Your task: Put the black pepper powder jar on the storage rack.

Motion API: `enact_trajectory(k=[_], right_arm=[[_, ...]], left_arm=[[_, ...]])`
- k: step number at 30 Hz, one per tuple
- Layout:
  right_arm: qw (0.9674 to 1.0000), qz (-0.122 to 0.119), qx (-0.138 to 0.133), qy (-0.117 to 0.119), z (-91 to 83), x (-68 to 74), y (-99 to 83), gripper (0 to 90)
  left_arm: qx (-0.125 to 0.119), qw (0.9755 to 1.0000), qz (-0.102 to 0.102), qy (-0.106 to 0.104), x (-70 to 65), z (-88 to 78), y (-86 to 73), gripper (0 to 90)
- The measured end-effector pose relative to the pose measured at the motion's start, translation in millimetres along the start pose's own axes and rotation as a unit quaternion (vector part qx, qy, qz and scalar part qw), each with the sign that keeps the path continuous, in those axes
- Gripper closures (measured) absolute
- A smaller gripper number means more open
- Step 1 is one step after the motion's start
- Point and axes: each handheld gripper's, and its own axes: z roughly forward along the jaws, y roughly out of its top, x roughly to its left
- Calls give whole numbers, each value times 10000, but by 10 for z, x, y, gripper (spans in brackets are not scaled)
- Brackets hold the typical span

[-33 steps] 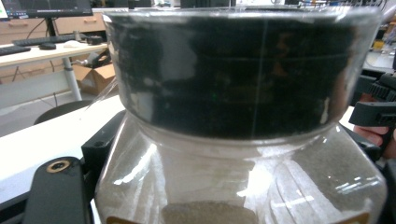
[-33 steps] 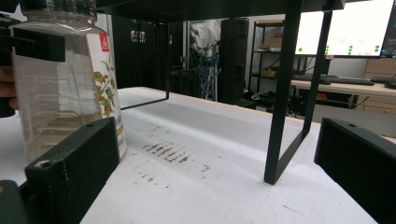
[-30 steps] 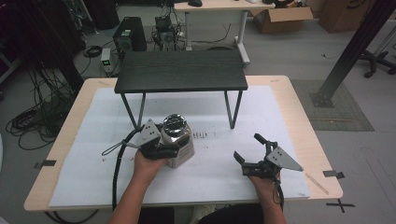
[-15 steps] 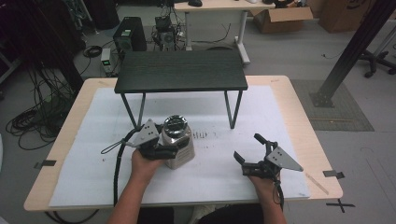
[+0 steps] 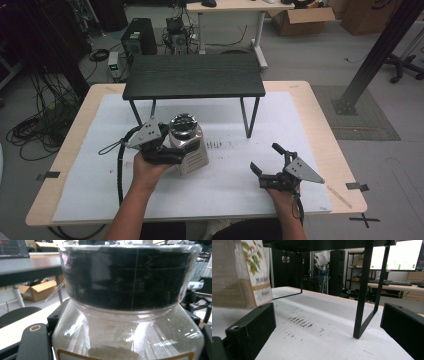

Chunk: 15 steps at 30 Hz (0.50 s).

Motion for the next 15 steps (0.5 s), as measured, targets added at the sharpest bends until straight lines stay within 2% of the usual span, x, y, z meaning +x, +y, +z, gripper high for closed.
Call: enact_trajectory(k=[7,15], right_arm=[[10000,-8,9,2,2,0,0,0],[10000,-16,16,8,3,-1,0,0]], left_arm=[[-33,9997,158,-171,14,-57,325,226],[162,9986,251,-443,57,-66,655,226]])
